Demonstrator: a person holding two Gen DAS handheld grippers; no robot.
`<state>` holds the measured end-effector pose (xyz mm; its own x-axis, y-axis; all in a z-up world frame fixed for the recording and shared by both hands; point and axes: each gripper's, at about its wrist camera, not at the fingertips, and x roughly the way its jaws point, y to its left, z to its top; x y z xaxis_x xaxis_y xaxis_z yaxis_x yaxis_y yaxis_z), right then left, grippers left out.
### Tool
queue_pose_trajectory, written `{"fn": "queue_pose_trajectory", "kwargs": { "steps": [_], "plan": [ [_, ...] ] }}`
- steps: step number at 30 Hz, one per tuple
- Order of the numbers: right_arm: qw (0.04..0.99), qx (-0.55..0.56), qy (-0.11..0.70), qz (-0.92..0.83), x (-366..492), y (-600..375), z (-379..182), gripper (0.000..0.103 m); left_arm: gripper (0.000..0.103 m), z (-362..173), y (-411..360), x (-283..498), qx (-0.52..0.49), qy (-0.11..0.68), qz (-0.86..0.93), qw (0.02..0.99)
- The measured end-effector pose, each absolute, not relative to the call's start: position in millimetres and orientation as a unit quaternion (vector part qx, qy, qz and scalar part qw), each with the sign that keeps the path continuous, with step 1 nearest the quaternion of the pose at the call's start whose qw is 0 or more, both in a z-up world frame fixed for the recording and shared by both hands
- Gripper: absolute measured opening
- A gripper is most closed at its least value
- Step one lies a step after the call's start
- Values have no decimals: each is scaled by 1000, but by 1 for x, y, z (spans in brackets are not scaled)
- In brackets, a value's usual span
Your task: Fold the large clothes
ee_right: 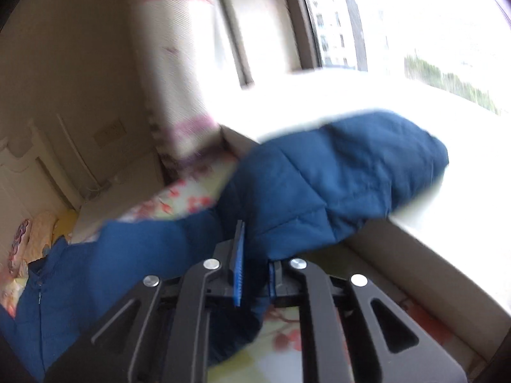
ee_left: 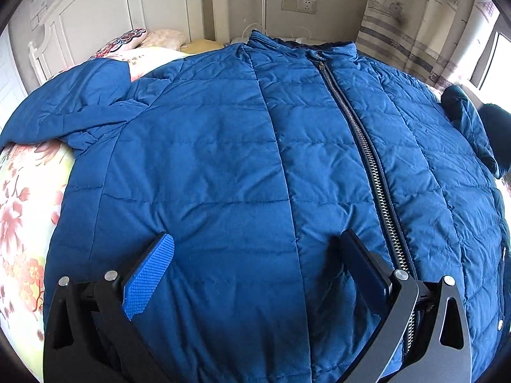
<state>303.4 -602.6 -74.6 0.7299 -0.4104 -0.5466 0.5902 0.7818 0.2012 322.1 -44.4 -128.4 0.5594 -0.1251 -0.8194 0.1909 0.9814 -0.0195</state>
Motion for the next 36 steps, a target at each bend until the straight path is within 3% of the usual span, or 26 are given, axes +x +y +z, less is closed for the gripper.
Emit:
{"fn": "queue_pose_trajectory", "kwargs": {
  "steps": [5, 10, 12, 14, 15, 17, 23, 28, 36],
  "plan": [
    [967, 24, 227, -116, 349, -462, -30, 9, 99, -127, -39, 322, 19, 457, -95, 884],
    [936, -89, 323, 110, 392, -312, -69, 12, 99, -125, -29, 320, -10, 450, -105, 887],
    [894, -110, 406, 157, 410, -278, -111, 25, 99, -125, -28, 320, -14, 449, -107, 887],
    [866, -101, 456, 177, 413, -267, -140, 53, 99, -125, -29, 320, -15, 448, -107, 887],
    [874, -102, 441, 174, 407, -267, -142, 53, 99, -125, -29, 320, -15, 448, -107, 888],
    [872, -68, 446, 191, 398, -274, -138, 67, 99, -125, -30, 320, -15, 448, -107, 888],
    [882, 47, 423, 202, 348, -322, -109, 69, 99, -126, -31, 319, -12, 448, -104, 888],
    [898, 98, 409, 129, 291, -372, -120, 69, 99, -126, -33, 319, -3, 450, -99, 888],
    [891, 242, 377, 80, 283, -425, -142, 58, 98, -85, -99, 304, 22, 407, -159, 899]
  ]
}}
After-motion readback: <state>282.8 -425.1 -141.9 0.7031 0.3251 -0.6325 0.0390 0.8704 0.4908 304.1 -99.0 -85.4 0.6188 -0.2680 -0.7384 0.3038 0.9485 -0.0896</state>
